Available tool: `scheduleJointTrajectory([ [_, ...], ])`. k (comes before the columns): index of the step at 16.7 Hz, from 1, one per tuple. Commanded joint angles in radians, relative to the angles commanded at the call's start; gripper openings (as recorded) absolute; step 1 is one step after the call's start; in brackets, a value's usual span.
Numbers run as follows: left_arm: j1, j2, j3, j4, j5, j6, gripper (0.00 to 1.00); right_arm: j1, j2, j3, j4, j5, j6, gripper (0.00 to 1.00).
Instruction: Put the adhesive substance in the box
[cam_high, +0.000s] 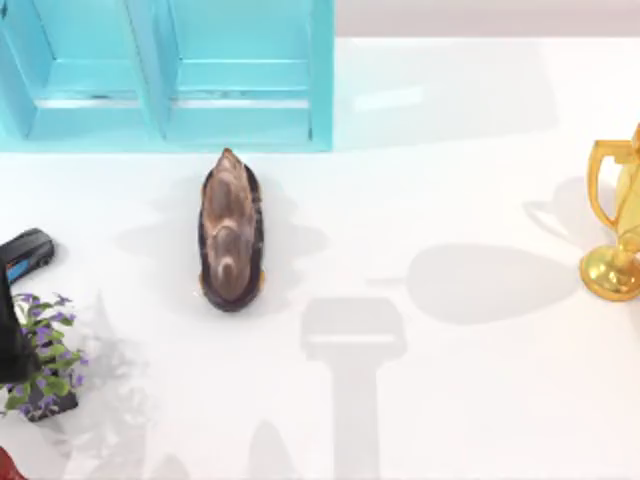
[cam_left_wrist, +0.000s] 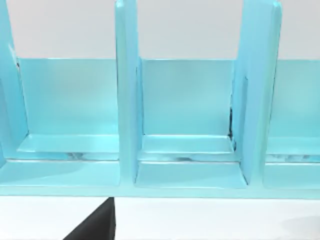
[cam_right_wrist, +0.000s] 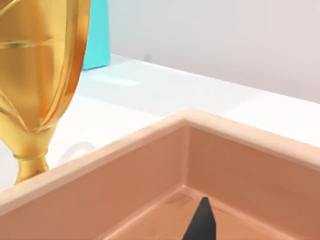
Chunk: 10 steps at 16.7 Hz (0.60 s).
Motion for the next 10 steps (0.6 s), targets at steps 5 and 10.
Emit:
scheduleJointTrajectory([
  [5, 0.0, 0.0, 0.0, 0.0, 0.0, 0.0, 1.0, 0.0, 0.0, 0.0, 0.0, 0.0, 0.0, 1.0],
  [10, 0.0, 0.0, 0.0, 0.0, 0.0, 0.0, 1.0, 0.0, 0.0, 0.0, 0.0, 0.0, 0.0, 1.0],
])
